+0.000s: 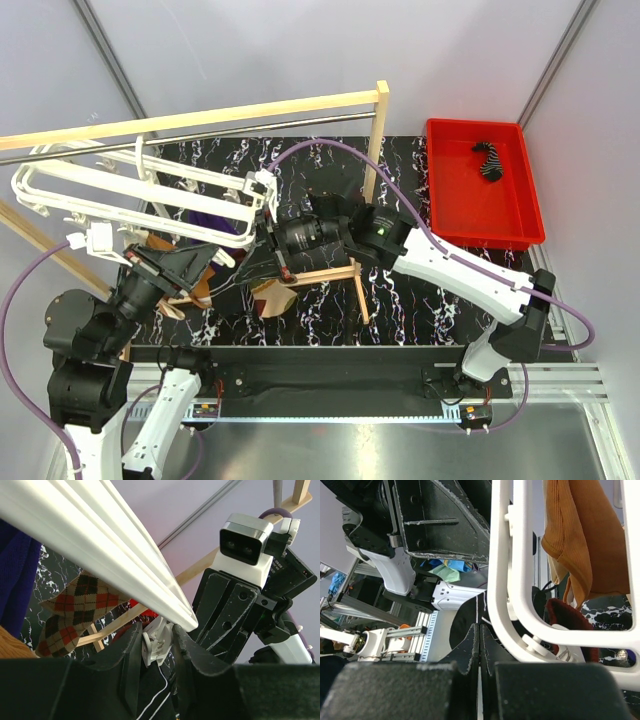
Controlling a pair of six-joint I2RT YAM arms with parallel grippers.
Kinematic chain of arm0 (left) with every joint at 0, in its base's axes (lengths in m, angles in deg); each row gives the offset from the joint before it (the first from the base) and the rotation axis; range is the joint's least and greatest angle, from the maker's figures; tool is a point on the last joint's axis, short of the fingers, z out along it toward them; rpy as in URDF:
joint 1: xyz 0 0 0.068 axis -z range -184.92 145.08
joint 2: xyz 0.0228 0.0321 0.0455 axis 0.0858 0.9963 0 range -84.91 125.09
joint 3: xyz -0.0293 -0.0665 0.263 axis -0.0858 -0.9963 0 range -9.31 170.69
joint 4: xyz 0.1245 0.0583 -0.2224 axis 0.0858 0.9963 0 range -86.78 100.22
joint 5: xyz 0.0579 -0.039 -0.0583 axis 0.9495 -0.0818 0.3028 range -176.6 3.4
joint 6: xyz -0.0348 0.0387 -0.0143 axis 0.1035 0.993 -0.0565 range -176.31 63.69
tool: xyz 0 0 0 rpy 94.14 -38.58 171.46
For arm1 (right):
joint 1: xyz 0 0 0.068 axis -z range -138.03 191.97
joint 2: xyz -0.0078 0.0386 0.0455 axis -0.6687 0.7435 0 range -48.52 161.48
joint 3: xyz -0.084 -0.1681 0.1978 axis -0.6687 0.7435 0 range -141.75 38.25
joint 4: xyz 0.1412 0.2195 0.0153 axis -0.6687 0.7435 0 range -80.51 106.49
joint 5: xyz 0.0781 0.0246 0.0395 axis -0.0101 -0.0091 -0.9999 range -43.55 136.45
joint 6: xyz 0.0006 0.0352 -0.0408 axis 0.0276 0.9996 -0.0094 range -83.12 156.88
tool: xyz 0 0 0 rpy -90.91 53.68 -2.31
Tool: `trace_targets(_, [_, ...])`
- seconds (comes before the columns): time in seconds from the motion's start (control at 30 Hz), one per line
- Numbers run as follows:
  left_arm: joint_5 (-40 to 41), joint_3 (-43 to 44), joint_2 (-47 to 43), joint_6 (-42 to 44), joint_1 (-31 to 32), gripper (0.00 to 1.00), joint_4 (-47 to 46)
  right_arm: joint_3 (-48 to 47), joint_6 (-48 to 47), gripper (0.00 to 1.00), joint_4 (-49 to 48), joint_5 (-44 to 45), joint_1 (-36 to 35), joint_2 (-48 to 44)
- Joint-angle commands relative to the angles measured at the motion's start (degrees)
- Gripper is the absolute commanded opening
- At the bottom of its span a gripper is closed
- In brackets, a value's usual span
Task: Clip the socks to the hanger
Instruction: Clamp the sock onto the hanger.
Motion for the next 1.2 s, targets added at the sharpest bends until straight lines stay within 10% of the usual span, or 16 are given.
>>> trace_targets(0.0, [-3.05, 1.22, -0.28, 0.13, 0.27, 0.00, 2.11, -2.83, -1.52, 0.00, -0.72, 0.41, -0.54, 0.41])
trace_targets(0.37, [-3.84, 1.22, -0.37, 0.22, 0.27, 0.01, 2.20, -4.68, -2.13, 0.00, -0.19, 1.28, -0.63, 1.38])
trace_targets(0.6, [-3.14, 1.13, -1.51, 0.39, 0.36, 0.35, 2.20, -5.47, -2.22, 0.00, -0.11, 1.29, -0.63, 1.90])
trace_targets(1.17, [-1.56, 1.48, -4.06, 1.71, 0.27, 0.71, 3.25, -5.56, -3.71, 0.00, 0.94, 4.88, -0.63, 2.96])
